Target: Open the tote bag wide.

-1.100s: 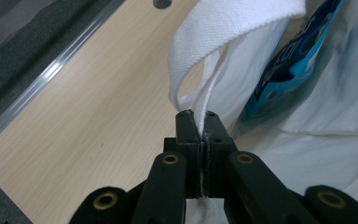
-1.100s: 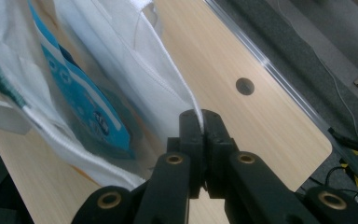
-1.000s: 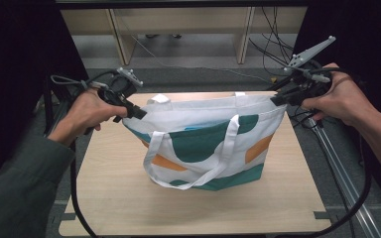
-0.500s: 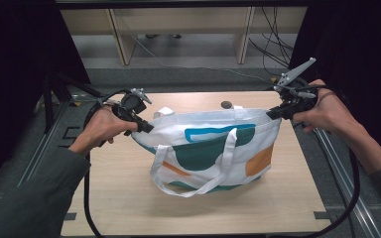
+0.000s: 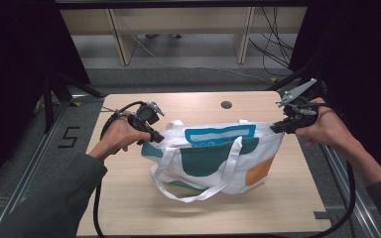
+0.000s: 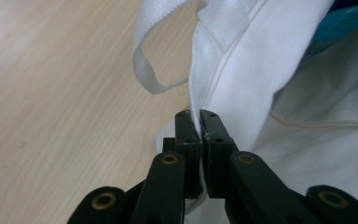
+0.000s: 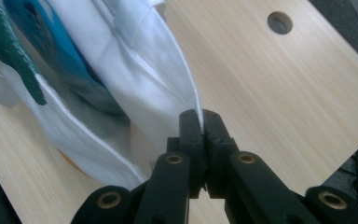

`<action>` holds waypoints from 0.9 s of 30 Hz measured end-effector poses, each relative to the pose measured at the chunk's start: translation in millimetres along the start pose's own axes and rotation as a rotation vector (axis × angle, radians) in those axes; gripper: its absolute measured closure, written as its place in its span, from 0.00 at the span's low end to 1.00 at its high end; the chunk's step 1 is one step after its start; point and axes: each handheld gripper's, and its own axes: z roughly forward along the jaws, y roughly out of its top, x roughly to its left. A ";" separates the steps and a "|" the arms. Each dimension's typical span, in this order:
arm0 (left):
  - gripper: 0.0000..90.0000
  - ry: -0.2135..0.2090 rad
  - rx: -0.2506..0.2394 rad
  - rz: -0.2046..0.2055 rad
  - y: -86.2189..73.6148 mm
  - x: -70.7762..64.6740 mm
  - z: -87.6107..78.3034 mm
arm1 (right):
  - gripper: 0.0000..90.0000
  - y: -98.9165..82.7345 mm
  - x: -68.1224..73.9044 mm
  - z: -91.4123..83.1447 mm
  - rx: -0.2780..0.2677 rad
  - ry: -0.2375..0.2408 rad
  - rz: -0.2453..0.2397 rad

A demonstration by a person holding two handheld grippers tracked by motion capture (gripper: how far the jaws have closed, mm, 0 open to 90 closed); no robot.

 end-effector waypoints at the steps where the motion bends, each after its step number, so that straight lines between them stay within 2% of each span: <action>1: 0.96 -0.016 0.002 -0.011 -3.6 1.8 9.5 | 0.99 -4.0 -0.1 9.2 0.007 -0.001 -0.007; 2: 0.96 -0.016 0.002 -0.011 -3.6 1.8 9.5 | 0.99 -4.0 -0.1 9.2 0.007 -0.001 -0.007; 3: 0.96 -0.024 -0.011 -0.034 -6.4 2.4 16.5 | 0.99 -5.5 -0.4 13.1 0.017 -0.002 0.002; 4: 0.96 -0.036 -0.046 -0.063 -10.1 4.4 24.7 | 0.99 -9.0 -1.4 22.9 0.025 0.001 0.002; 5: 0.96 -0.043 -0.059 -0.070 -12.8 6.6 28.2 | 0.99 -10.3 -1.9 26.0 0.024 0.008 0.000; 6: 0.96 -0.043 -0.059 -0.070 -12.8 6.6 28.2 | 0.99 -10.3 -1.9 26.0 0.024 0.008 0.000; 9: 0.96 -0.064 -0.055 -0.078 -21.9 10.1 38.9 | 0.99 -16.7 -1.2 41.7 0.032 0.025 0.000; 10: 0.96 -0.067 -0.041 -0.084 -27.3 9.7 48.3 | 0.99 -20.6 -1.2 50.5 0.039 0.033 -0.021; 11: 0.96 -0.067 -0.041 -0.084 -27.3 9.7 48.3 | 0.99 -20.6 -1.2 50.5 0.039 0.033 -0.021; 14: 0.96 -0.059 -0.034 -0.081 -34.1 6.6 62.0 | 0.99 -27.3 3.8 66.5 0.034 0.056 0.004; 17: 0.96 -0.076 -0.043 -0.087 -42.1 8.5 76.3 | 0.99 -35.3 4.8 78.5 0.031 0.054 -0.002; 20: 0.96 -0.078 -0.040 -0.084 -44.7 6.2 88.1 | 0.99 -44.3 11.2 93.5 0.016 0.091 0.023; 23: 0.96 -0.085 -0.023 -0.075 -45.3 3.1 98.5 | 0.99 -48.8 11.4 99.7 0.018 0.089 0.018; 24: 0.96 -0.083 -0.015 -0.060 -44.3 3.1 101.6 | 0.99 -54.1 11.9 107.3 0.014 0.092 0.014; 26: 0.96 -0.084 -0.030 -0.076 -44.5 3.4 103.0 | 0.99 -56.0 11.6 109.6 0.018 0.084 0.016; 27: 0.96 -0.084 -0.031 -0.072 -45.1 4.8 103.4 | 0.99 -58.3 12.9 113.2 0.009 0.103 0.033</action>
